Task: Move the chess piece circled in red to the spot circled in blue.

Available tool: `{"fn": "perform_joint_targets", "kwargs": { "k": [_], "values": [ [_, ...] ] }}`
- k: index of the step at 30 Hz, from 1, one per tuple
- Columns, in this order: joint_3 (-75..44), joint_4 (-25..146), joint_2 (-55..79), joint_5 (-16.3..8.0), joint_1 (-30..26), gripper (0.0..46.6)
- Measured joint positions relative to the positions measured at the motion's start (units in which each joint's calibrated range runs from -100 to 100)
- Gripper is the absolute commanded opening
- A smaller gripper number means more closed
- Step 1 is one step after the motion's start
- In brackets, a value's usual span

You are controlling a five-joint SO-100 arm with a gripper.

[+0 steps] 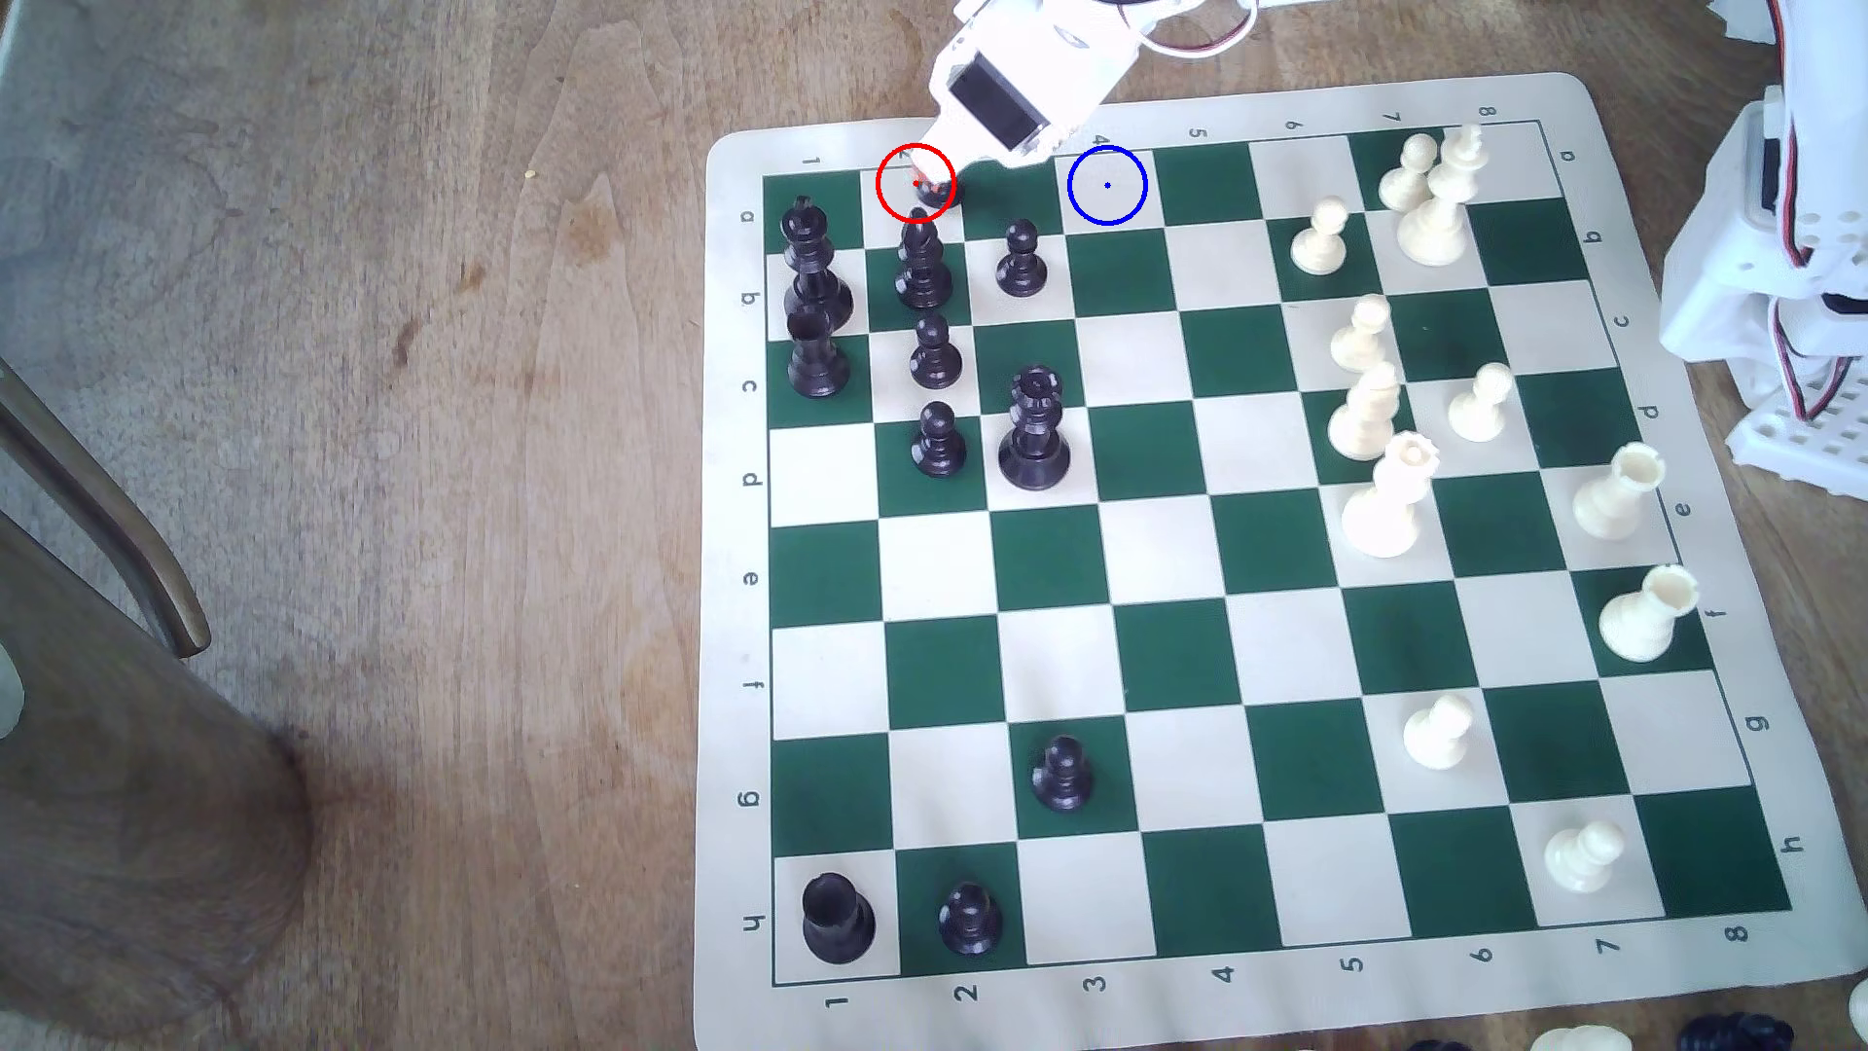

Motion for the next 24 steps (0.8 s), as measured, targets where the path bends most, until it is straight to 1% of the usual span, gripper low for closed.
{"fn": "perform_joint_targets", "kwargs": {
  "k": [5, 9, 12, 13, 19, 24],
  "values": [
    [0.0, 4.86, -4.69, 0.0, 1.18, 0.2],
    [1.45, 6.77, -8.38, 0.78, 1.25, 0.2],
    [4.88, 6.85, -10.56, 1.37, 1.25, 0.2],
    [8.04, 6.69, -12.07, 1.61, 1.25, 0.2],
    [18.62, 4.06, -18.18, 2.34, 1.4, 0.2],
    [22.59, 3.67, -22.12, 2.78, 2.58, 0.2]
  ]
}}
